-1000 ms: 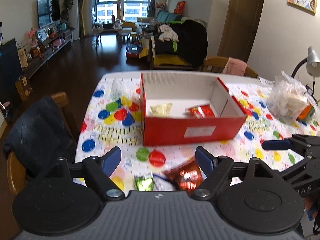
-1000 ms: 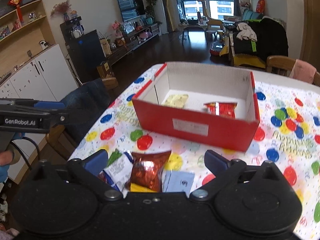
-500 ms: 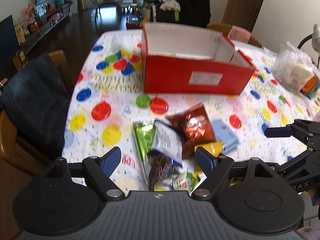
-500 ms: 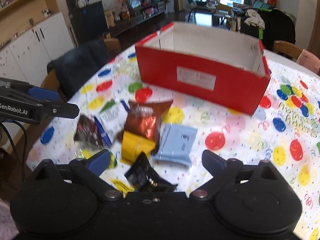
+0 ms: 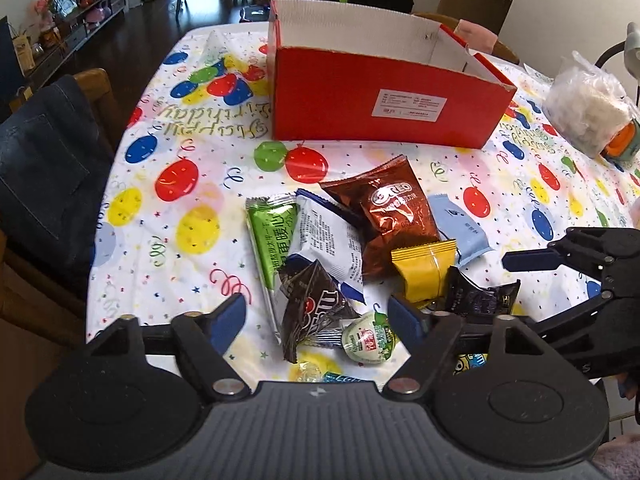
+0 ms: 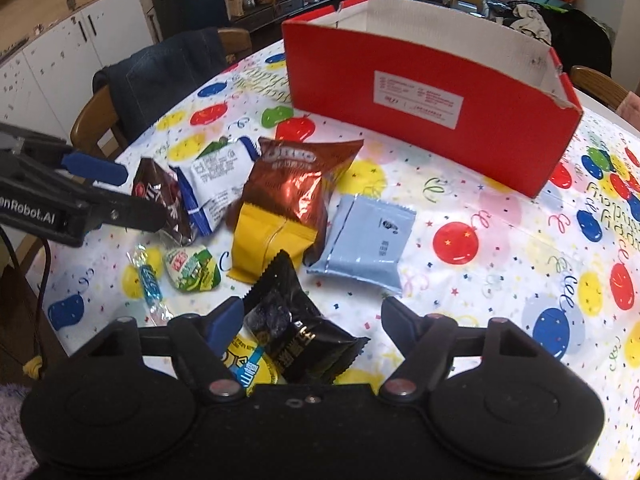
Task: Organize snacks
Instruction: 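Grasp the M&M's packet with the left tool while the right tool grasps the black snack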
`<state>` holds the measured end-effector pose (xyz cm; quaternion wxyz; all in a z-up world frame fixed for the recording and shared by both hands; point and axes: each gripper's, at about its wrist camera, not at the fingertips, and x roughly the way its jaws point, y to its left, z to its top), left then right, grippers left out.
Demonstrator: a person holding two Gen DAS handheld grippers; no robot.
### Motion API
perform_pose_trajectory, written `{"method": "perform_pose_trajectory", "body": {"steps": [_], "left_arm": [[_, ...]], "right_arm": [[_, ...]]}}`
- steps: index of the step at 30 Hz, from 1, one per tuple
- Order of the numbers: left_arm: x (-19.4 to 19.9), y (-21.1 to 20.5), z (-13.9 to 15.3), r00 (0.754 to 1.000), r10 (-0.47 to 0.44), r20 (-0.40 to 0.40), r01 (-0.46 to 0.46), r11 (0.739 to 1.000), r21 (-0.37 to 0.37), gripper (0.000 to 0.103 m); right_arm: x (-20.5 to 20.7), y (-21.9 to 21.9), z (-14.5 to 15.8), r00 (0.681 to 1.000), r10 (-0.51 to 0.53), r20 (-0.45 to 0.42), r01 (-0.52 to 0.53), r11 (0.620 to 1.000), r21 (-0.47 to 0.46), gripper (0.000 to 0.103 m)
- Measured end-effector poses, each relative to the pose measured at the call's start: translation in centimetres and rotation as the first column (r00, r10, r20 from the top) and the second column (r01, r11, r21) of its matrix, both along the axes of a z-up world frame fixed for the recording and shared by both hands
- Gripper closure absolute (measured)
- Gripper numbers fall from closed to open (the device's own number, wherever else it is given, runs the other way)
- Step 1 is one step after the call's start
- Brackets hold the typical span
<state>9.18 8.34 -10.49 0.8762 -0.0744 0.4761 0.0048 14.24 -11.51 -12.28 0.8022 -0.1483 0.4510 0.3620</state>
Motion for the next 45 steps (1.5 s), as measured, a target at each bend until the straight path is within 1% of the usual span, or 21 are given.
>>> {"method": "perform_pose_trajectory", "body": {"steps": [3,4,6,8,10,12,14,23,28,37,45], "left_arm": [[0.3,-0.1,-0.4,1.0,-0.001,-0.013,0.001,1.0,0.004,0.038],[0.4,-0.1,-0.6,1.0,-0.001,-0.018,0.001,1.0,0.0,0.041],[0.6,0.0,-0.8,1.0,0.002,-0.026,-0.002,1.0,-0.009,0.044],[0.7,0.1,-0.9,1.0,0.005,-0.03,-0.006,1.0,-0.023,0.05],[0.7,0.2,-1.0,0.999,0.009,-0.033,-0.01,0.999,-0.032,0.054],[0.8,0.3,-1.1,0.999,0.009,-0.037,-0.011,0.999,-0.032,0.059],[0.8,0.3,-1.2,0.999,0.012,-0.045,-0.013,0.999,-0.035,0.061],[0.7,0.3,-1.1,0.999,0.019,-0.035,-0.021,0.999,-0.039,0.068],[0.4,0.4,-0.8,0.999,0.025,-0.034,-0.027,0.998,-0.059,0.069],[-0.5,0.6,0.1,0.999,0.034,-0.01,-0.035,0.996,-0.078,0.069],[-1.2,0.8,1.5,0.999,0.042,0.024,-0.04,0.995,-0.09,0.069]], "right_arm": [[0.1,0.2,-0.4,1.0,0.002,-0.009,-0.002,1.0,-0.012,0.034],[0.1,0.3,-0.5,1.0,0.006,-0.016,-0.006,1.0,-0.008,0.037],[0.1,0.3,-0.5,1.0,0.013,-0.016,-0.013,1.0,-0.008,0.038],[0.0,0.3,-0.5,1.0,0.019,-0.015,-0.019,1.0,-0.009,0.043],[0.1,0.2,-0.5,0.999,0.013,-0.035,-0.013,1.0,0.004,0.05],[0.0,0.1,-0.3,0.999,0.015,-0.039,-0.014,1.0,0.013,0.053],[-0.1,0.1,-0.3,0.999,0.018,-0.037,-0.018,1.0,0.015,0.054],[-0.1,-0.4,0.2,0.998,0.024,-0.05,-0.021,0.998,0.059,0.067],[-0.4,-0.6,0.9,0.998,0.03,-0.052,-0.026,0.996,0.082,0.076],[-0.7,-1.1,1.9,0.999,0.012,-0.035,-0.008,0.996,0.094,0.083],[-0.9,-1.9,3.6,1.0,-0.017,0.001,0.017,0.993,0.12,0.085]]}}
